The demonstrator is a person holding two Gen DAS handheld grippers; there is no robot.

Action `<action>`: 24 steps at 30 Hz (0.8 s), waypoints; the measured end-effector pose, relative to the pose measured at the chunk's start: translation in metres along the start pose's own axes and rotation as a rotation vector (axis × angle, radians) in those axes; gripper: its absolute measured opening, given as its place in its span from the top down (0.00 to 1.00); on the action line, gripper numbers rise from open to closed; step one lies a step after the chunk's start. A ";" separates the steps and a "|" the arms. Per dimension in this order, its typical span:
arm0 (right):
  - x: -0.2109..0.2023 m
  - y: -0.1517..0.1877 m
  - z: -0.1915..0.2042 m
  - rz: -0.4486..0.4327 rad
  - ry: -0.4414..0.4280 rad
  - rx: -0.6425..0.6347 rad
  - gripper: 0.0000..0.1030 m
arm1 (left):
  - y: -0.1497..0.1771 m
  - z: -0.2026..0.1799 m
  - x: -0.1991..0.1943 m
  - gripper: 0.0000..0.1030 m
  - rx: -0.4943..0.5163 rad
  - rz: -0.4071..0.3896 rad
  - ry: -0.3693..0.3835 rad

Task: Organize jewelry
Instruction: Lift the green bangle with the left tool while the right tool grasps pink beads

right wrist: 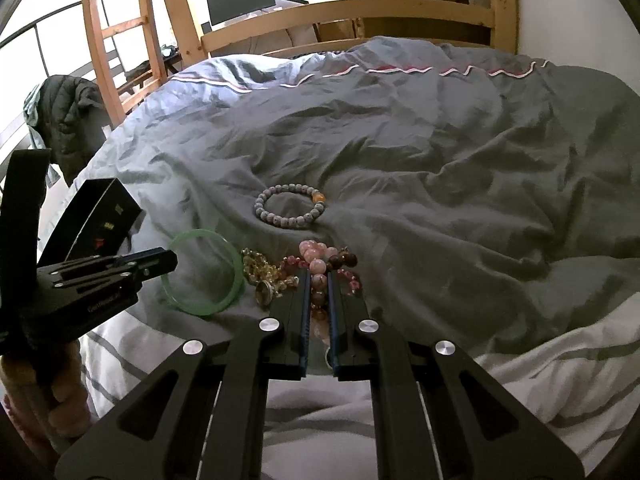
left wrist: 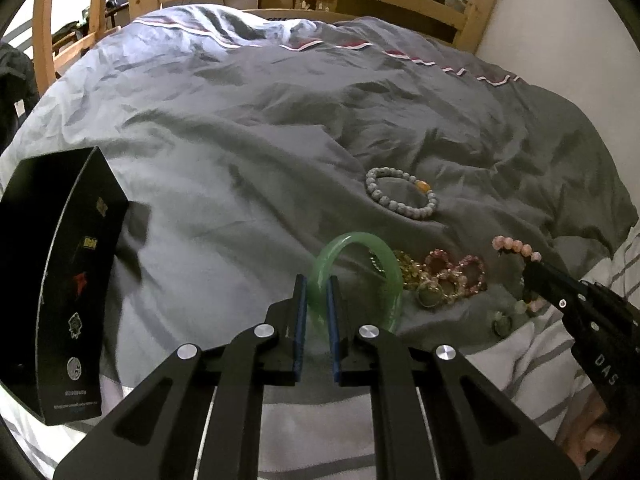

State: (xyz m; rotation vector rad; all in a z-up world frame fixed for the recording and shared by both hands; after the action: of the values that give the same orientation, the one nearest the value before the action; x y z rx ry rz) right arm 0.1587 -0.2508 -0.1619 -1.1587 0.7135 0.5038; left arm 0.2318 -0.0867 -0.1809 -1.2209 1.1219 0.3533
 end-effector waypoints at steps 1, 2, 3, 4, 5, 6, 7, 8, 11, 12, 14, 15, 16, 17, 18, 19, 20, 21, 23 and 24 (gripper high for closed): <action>-0.002 0.000 -0.001 -0.002 -0.001 0.002 0.91 | 0.000 -0.001 -0.002 0.91 0.001 -0.004 0.001; -0.004 -0.001 -0.001 -0.006 -0.002 0.003 0.91 | -0.001 -0.002 -0.006 0.91 0.003 -0.009 0.002; -0.007 -0.001 -0.001 -0.011 -0.003 0.001 0.91 | -0.001 -0.003 -0.009 0.91 0.004 -0.016 0.000; -0.010 -0.002 -0.001 -0.018 -0.002 -0.003 0.91 | -0.002 -0.004 -0.015 0.91 0.006 -0.023 -0.003; -0.013 -0.003 -0.001 -0.022 -0.003 -0.005 0.91 | -0.002 -0.004 -0.017 0.91 0.006 -0.026 -0.005; -0.016 -0.004 0.000 -0.028 -0.005 -0.006 0.91 | -0.002 -0.004 -0.022 0.91 0.006 -0.032 -0.008; -0.020 -0.005 0.000 -0.033 -0.008 -0.008 0.91 | -0.002 -0.004 -0.026 0.91 0.005 -0.034 -0.011; -0.024 -0.005 0.001 -0.037 -0.010 -0.010 0.91 | -0.001 -0.003 -0.031 0.91 0.003 -0.037 -0.017; -0.034 -0.005 0.004 -0.038 -0.041 -0.007 0.91 | 0.001 0.000 -0.044 0.91 0.000 -0.041 -0.032; -0.037 -0.005 0.004 -0.033 -0.062 0.001 0.91 | 0.002 0.001 -0.048 0.91 0.000 -0.041 -0.036; -0.043 -0.006 0.004 -0.006 -0.145 0.049 0.91 | 0.004 0.002 -0.056 0.91 0.003 -0.041 -0.046; -0.047 -0.007 0.003 0.005 -0.187 0.075 0.91 | 0.006 0.003 -0.061 0.91 0.004 -0.041 -0.050; -0.049 -0.009 0.003 0.009 -0.207 0.088 0.91 | 0.007 0.005 -0.065 0.91 0.005 -0.040 -0.053; -0.054 -0.011 0.003 0.013 -0.230 0.103 0.91 | 0.008 0.006 -0.069 0.91 0.005 -0.041 -0.056; -0.056 -0.012 0.004 0.016 -0.246 0.111 0.91 | 0.010 0.007 -0.074 0.91 0.006 -0.043 -0.059; -0.060 -0.015 0.005 0.019 -0.266 0.121 0.91 | 0.010 0.008 -0.077 0.91 0.005 -0.045 -0.062; -0.064 -0.018 0.006 0.017 -0.283 0.132 0.91 | 0.011 0.010 -0.081 0.91 0.003 -0.047 -0.064; -0.066 -0.019 0.008 0.021 -0.295 0.137 0.91 | 0.012 0.012 -0.084 0.91 0.002 -0.048 -0.065; -0.072 -0.024 0.012 0.030 -0.329 0.153 0.91 | 0.013 0.016 -0.091 0.91 0.000 -0.053 -0.072; -0.074 -0.025 0.013 0.036 -0.342 0.159 0.91 | 0.014 0.017 -0.094 0.91 -0.002 -0.054 -0.073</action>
State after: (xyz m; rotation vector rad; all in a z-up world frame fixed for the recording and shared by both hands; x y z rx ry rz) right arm 0.1288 -0.2468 -0.0882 -0.8837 0.4686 0.6451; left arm 0.1868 -0.0355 -0.1129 -1.2284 1.0244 0.3560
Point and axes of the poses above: each gripper's, at about its wrist camera, not at the fingertips, and x roughly the way its jaws point, z to its left, y to its underside, the point moved 6 cm from there along x, roughly the way its jaws point, and after that the axes turned 5 degrees about x, right-handed, at the moved point
